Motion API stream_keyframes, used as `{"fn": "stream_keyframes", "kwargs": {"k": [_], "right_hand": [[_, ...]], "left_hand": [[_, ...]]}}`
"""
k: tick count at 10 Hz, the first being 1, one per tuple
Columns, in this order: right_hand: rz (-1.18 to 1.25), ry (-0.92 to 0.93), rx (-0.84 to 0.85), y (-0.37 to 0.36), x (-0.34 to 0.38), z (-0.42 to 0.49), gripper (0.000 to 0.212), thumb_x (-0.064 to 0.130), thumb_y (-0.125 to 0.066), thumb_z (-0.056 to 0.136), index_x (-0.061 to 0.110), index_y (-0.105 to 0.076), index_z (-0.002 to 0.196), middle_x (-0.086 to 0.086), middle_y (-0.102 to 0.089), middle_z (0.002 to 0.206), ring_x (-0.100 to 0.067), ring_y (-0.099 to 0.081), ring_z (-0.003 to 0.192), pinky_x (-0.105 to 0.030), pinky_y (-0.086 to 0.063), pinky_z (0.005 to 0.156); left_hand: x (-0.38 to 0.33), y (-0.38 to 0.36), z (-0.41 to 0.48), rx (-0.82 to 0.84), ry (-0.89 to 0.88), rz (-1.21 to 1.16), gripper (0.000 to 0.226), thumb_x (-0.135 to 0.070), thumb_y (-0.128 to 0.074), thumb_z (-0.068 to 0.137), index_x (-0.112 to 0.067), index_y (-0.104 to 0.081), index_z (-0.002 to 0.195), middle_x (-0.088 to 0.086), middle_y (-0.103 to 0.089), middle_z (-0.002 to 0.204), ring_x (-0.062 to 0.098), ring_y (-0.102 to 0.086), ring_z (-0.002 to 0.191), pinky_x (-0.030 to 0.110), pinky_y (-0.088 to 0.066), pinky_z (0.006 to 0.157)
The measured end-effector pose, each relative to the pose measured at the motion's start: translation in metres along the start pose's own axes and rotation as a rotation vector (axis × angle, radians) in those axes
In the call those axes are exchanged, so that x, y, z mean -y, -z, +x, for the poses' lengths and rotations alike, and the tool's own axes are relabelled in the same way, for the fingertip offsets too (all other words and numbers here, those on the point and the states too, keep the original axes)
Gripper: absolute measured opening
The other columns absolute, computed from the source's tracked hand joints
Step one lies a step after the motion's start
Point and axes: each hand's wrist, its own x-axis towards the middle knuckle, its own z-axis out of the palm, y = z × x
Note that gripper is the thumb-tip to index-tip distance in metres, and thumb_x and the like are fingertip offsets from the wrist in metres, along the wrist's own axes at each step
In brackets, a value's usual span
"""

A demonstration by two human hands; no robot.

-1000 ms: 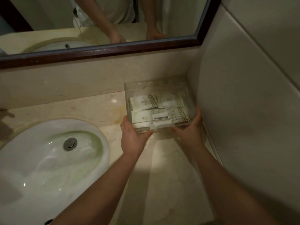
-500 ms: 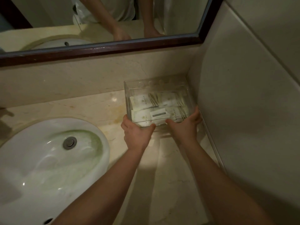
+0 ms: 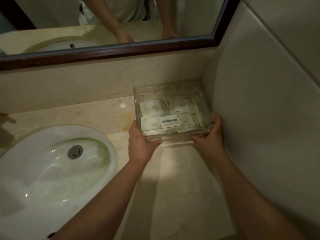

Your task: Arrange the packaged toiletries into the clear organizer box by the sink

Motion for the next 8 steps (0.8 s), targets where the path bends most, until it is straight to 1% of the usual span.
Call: {"fn": "stream_keyframes", "kwargs": {"k": [1, 2, 3, 4, 5, 6, 7, 8], "right_hand": [[-0.050, 0.014, -0.051, -0.006, -0.002, 0.008, 0.109, 0.012, -0.086, 0.061, 0.021, -0.023, 0.149, -0.001, -0.031, 0.145, -0.012, -0.043, 0.124, -0.024, -0.036, 0.101], [-0.101, 0.025, -0.137, -0.014, -0.002, 0.013, 0.101, 0.025, -0.085, 0.060, 0.020, -0.030, 0.145, -0.003, -0.036, 0.141, -0.019, -0.045, 0.126, -0.034, -0.040, 0.106], [-0.135, 0.038, -0.226, -0.022, -0.003, 0.019, 0.094, 0.031, -0.084, 0.057, 0.014, -0.039, 0.138, -0.008, -0.044, 0.134, -0.026, -0.049, 0.121, -0.036, -0.044, 0.101], [-0.183, 0.010, -0.281, -0.025, 0.001, 0.023, 0.093, 0.037, -0.087, 0.053, 0.011, -0.045, 0.131, -0.012, -0.052, 0.128, -0.031, -0.053, 0.116, -0.039, -0.048, 0.095], [-0.214, -0.003, -0.304, -0.025, 0.001, 0.026, 0.091, 0.037, -0.088, 0.053, 0.010, -0.047, 0.129, -0.014, -0.055, 0.125, -0.033, -0.056, 0.113, -0.042, -0.049, 0.092], [-0.248, 0.001, -0.253, -0.019, 0.008, 0.021, 0.086, 0.033, -0.085, 0.060, 0.008, -0.045, 0.132, -0.016, -0.053, 0.128, -0.035, -0.053, 0.116, -0.043, -0.047, 0.096], [-0.287, 0.002, -0.191, -0.012, 0.025, 0.011, 0.086, 0.031, -0.082, 0.067, 0.001, -0.039, 0.135, -0.023, -0.043, 0.135, -0.041, -0.048, 0.118, -0.043, -0.044, 0.097], [-0.176, 0.117, -0.143, 0.007, 0.074, -0.010, 0.077, 0.033, -0.077, 0.073, 0.005, -0.040, 0.135, -0.021, -0.043, 0.137, -0.033, -0.050, 0.115, -0.037, -0.044, 0.098]], "left_hand": [[-0.006, 0.000, -0.001, -0.069, 0.005, 0.039, 0.091, -0.033, -0.090, 0.057, -0.017, -0.041, 0.132, 0.004, -0.050, 0.128, 0.017, -0.054, 0.107, 0.028, -0.045, 0.084], [-0.009, -0.003, 0.003, -0.132, 0.049, 0.062, 0.079, -0.038, -0.087, 0.062, -0.013, -0.046, 0.124, 0.005, -0.053, 0.123, 0.022, -0.058, 0.101, 0.031, -0.047, 0.076], [-0.010, -0.004, 0.009, -0.185, 0.088, 0.123, 0.073, -0.045, -0.085, 0.062, -0.012, -0.048, 0.116, 0.005, -0.057, 0.116, 0.025, -0.062, 0.095, 0.034, -0.049, 0.072], [-0.012, -0.006, 0.010, -0.210, 0.135, 0.160, 0.070, -0.050, -0.085, 0.060, -0.014, -0.048, 0.107, 0.003, -0.059, 0.110, 0.025, -0.063, 0.090, 0.035, -0.049, 0.070], [-0.012, -0.007, 0.013, -0.209, 0.140, 0.153, 0.067, -0.049, -0.085, 0.061, -0.015, -0.048, 0.106, 0.003, -0.060, 0.109, 0.025, -0.063, 0.089, 0.035, -0.050, 0.069], [-0.003, -0.001, 0.009, -0.129, 0.092, 0.087, 0.068, -0.038, -0.084, 0.068, -0.010, -0.050, 0.120, 0.008, -0.058, 0.118, 0.026, -0.060, 0.102, 0.032, -0.046, 0.078], [0.016, 0.022, -0.004, -0.094, 0.069, 0.028, 0.071, -0.032, -0.078, 0.076, -0.010, -0.043, 0.134, 0.010, -0.054, 0.125, 0.025, -0.056, 0.110, 0.030, -0.044, 0.088], [0.054, 0.055, -0.054, -0.198, 0.111, 0.016, 0.057, -0.024, -0.067, 0.082, -0.011, -0.044, 0.132, 0.012, -0.057, 0.121, 0.030, -0.057, 0.108, 0.037, -0.048, 0.091]]}}
